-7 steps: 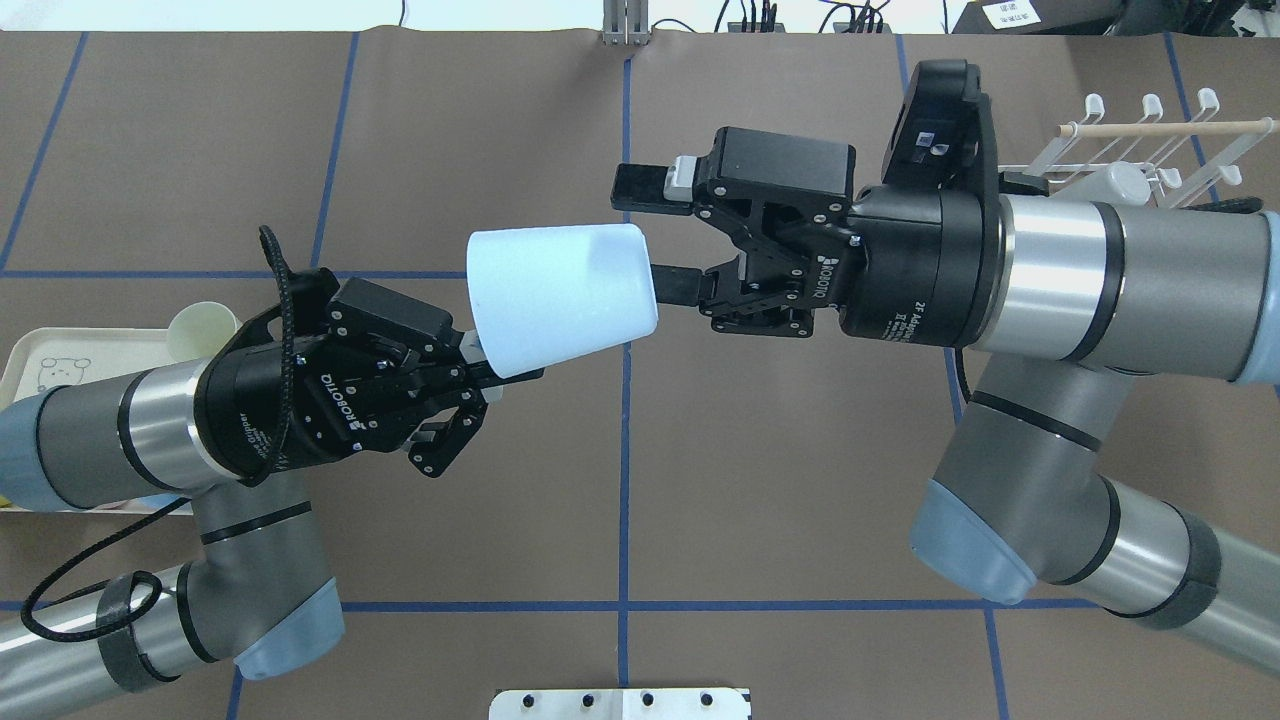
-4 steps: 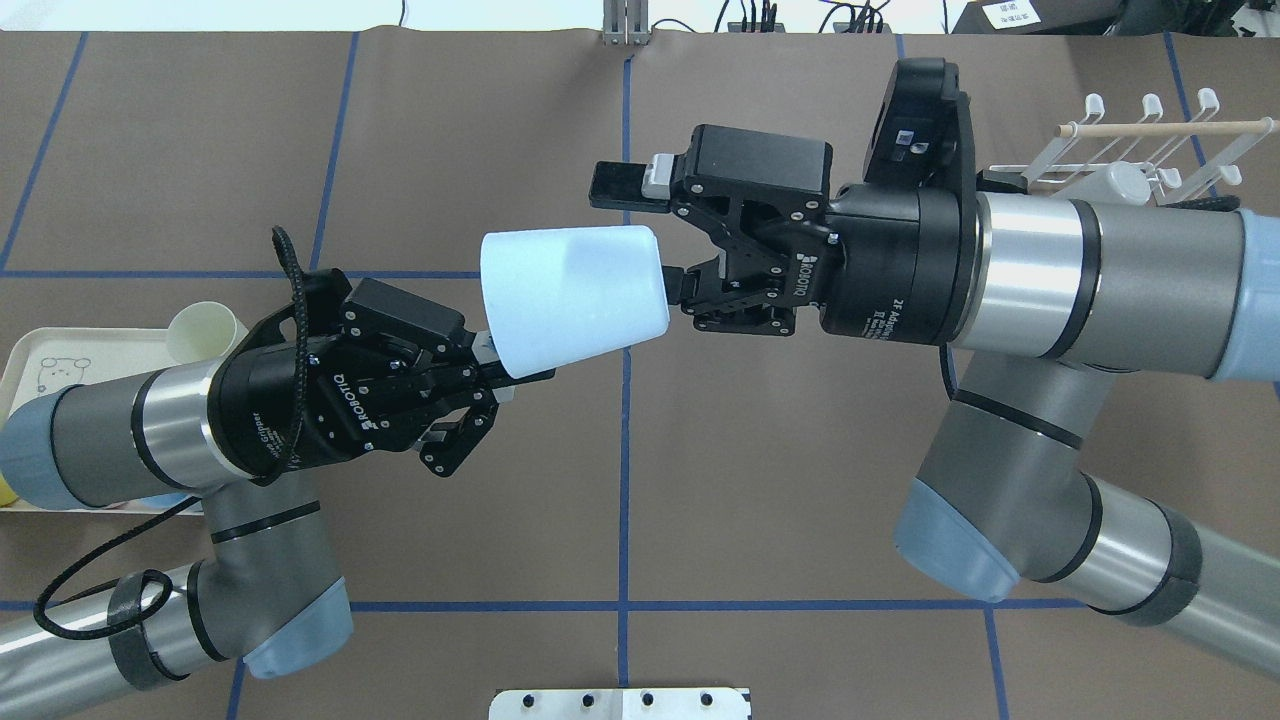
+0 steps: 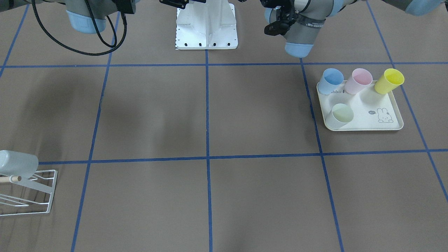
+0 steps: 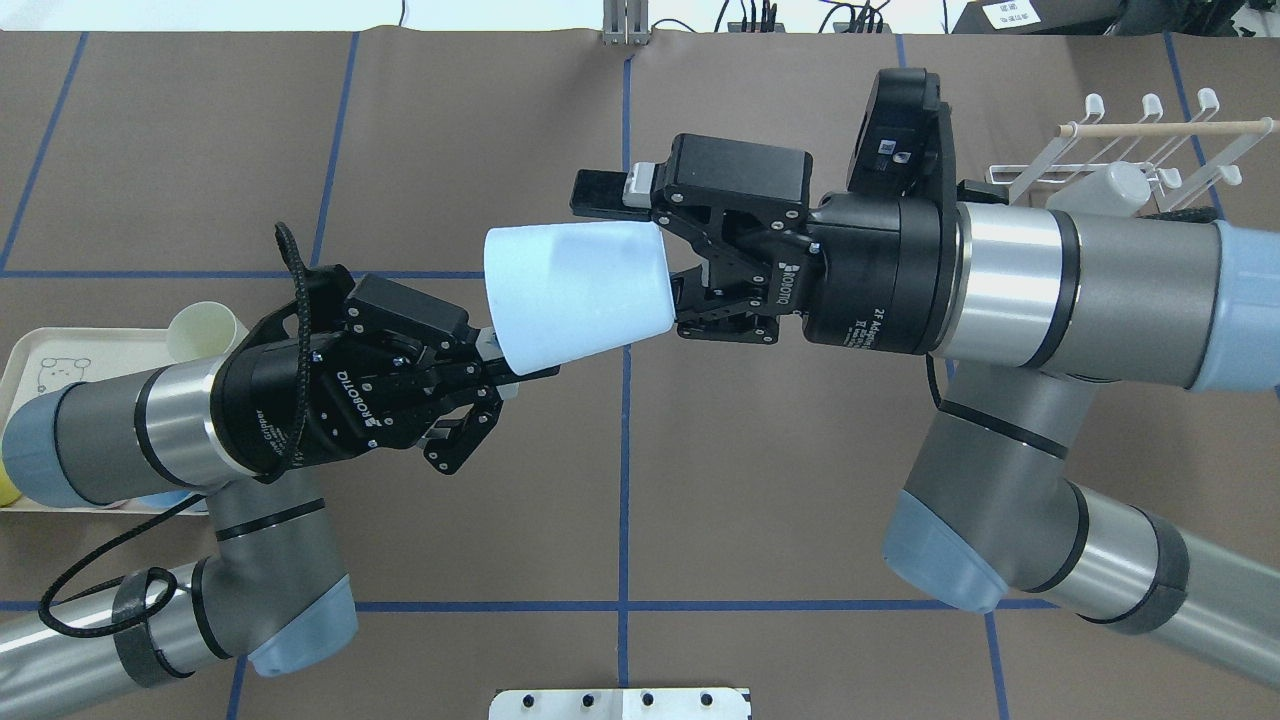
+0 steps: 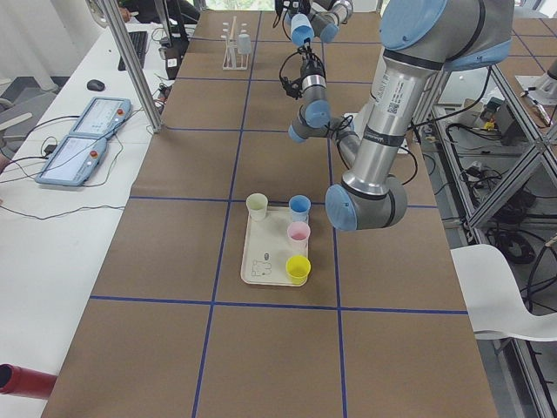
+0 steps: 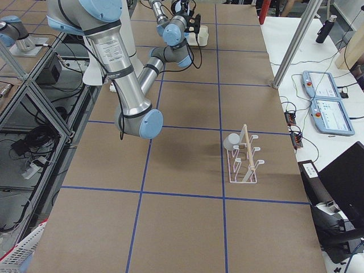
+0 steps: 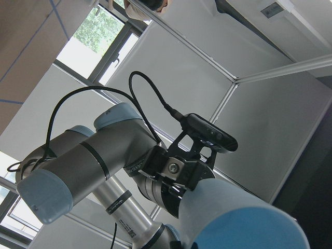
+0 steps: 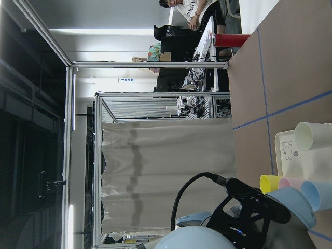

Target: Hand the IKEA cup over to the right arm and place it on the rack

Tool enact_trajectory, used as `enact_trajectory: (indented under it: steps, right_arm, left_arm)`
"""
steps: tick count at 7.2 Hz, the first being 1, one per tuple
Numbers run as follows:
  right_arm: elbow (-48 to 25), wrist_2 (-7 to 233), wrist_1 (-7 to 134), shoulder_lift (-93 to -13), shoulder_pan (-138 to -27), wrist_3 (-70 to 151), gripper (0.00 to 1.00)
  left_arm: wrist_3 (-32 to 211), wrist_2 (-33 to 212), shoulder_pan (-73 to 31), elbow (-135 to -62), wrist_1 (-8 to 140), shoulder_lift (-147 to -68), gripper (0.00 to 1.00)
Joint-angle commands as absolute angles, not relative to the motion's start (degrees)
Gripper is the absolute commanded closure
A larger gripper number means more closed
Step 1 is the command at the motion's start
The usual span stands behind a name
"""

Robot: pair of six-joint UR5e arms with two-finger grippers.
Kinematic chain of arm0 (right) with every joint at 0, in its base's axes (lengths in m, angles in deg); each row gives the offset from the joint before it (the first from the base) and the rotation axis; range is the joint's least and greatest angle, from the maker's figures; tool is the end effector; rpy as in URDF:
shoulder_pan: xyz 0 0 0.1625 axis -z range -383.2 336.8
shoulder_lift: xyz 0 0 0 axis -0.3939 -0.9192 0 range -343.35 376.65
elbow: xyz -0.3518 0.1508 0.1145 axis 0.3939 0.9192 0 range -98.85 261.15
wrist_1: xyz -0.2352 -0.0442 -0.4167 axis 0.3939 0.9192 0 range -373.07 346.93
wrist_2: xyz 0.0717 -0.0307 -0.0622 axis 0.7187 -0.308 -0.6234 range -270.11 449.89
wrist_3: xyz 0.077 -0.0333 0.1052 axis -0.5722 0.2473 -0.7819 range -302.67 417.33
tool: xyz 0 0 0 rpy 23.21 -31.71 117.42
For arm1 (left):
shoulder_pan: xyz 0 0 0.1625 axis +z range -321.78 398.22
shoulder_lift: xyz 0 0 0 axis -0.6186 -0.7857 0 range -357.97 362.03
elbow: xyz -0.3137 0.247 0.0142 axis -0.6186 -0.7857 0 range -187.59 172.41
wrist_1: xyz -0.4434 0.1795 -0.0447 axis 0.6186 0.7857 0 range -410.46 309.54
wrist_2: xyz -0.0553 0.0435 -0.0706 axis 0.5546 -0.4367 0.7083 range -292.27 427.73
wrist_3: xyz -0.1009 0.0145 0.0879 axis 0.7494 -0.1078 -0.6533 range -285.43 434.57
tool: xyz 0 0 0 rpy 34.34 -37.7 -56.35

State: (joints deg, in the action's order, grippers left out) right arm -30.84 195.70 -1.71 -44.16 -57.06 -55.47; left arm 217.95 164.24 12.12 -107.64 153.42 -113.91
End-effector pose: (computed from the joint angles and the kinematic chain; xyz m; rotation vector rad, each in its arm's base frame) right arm -0.3778 -0.3698 -0.0079 0.0710 -2.2431 0.2240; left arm 0.4233 -0.3387 0.0848 -0.6635 2.5619 -0.3397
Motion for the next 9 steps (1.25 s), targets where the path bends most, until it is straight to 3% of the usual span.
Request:
enact_trajectory:
  steps: [1,2,3,4,5,6,9]
  right_arm:
    - [-31.3,195.7,-1.7,-44.2,-57.0,-55.9,0.04]
    - [-31.2,195.8,-1.7,-44.3,-57.1,-55.9,0.07]
    - [-31.2,195.8,-1.7,-44.3,-57.0,-55.8,0.17]
    - [-31.2,195.8,-1.7,-44.4,-57.1,-55.8,0.34]
    - [-31.2,195.8,-1.7,-44.5,-57.1,-55.9,0.53]
    - [-31.3,196.1,-1.7,-44.7,-57.2,-55.7,0.69]
    - [-32.2,196.0,-1.6,-45.9,-58.1,-55.8,0.78]
  left_arm:
    - [217.7,164.2,12.0,-107.6,153.4,-113.8,1.00]
    - [217.7,164.2,12.0,-107.6,153.4,-113.8,1.00]
    - [217.7,164.2,12.0,-107.6,153.4,-113.8,1.00]
    - [217.7,164.2,12.0,-107.7,153.5,-113.9,0.83]
    - [217.3,164.1,11.9,-107.8,153.5,-113.9,0.49]
    - [217.4,162.8,11.9,-108.3,153.4,-113.9,0.00]
    - [214.2,160.7,8.6,-109.2,153.5,-110.1,0.00]
